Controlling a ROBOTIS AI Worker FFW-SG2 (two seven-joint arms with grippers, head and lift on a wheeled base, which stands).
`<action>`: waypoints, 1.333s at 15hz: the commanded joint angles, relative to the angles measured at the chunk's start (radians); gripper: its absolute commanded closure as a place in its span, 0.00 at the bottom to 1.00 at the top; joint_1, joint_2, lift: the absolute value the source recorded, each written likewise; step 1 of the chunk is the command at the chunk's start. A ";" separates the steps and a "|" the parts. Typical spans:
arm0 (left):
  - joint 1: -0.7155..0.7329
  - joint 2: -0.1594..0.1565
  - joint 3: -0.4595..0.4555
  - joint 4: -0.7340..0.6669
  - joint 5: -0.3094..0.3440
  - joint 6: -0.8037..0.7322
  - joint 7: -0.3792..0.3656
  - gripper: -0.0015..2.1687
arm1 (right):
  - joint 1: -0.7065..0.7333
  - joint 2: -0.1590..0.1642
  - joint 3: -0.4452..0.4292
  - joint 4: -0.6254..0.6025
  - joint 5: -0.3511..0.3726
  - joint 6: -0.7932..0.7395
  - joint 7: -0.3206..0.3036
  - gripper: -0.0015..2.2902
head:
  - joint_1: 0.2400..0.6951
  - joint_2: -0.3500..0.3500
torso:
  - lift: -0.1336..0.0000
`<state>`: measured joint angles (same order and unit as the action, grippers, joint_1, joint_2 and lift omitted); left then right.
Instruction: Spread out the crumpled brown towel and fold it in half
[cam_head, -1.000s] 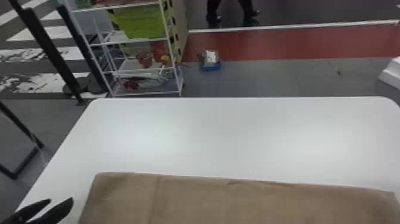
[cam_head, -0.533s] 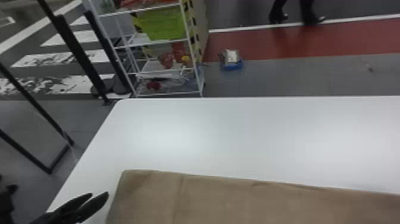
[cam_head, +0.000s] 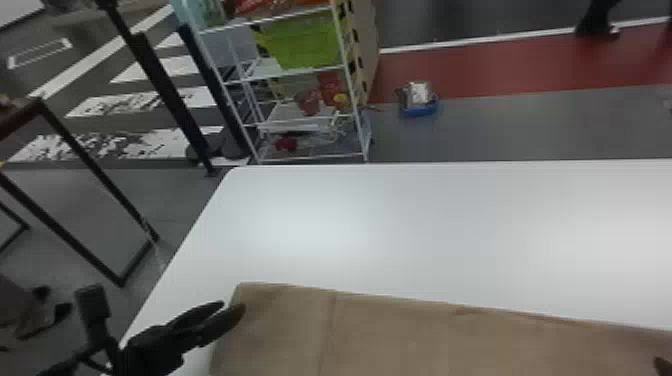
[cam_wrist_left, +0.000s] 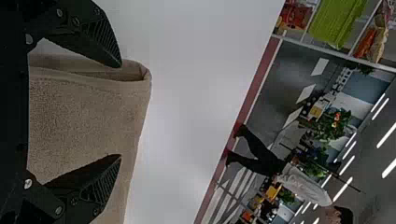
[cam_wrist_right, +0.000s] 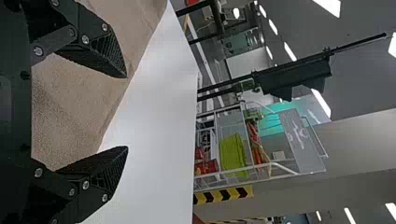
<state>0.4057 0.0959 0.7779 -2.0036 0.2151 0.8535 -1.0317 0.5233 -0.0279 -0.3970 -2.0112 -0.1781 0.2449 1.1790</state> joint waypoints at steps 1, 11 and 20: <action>-0.008 0.002 -0.031 -0.006 -0.025 0.008 -0.005 0.18 | 0.018 0.002 0.006 -0.027 0.020 0.015 -0.007 0.18 | 1.00 1.00 | 0.07; -0.010 0.019 -0.037 -0.009 -0.103 0.026 0.002 0.47 | -0.017 -0.009 0.113 0.008 0.190 0.089 -0.099 0.18 | 1.00 1.00 | 0.07; -0.062 0.036 -0.020 -0.064 -0.060 0.296 -0.011 0.60 | -0.036 -0.021 0.112 0.045 0.212 0.147 -0.111 0.18 | 1.00 1.00 | 0.07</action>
<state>0.3567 0.1319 0.7472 -2.0575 0.1382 1.1113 -1.0431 0.4878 -0.0488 -0.2846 -1.9666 0.0343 0.3875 1.0685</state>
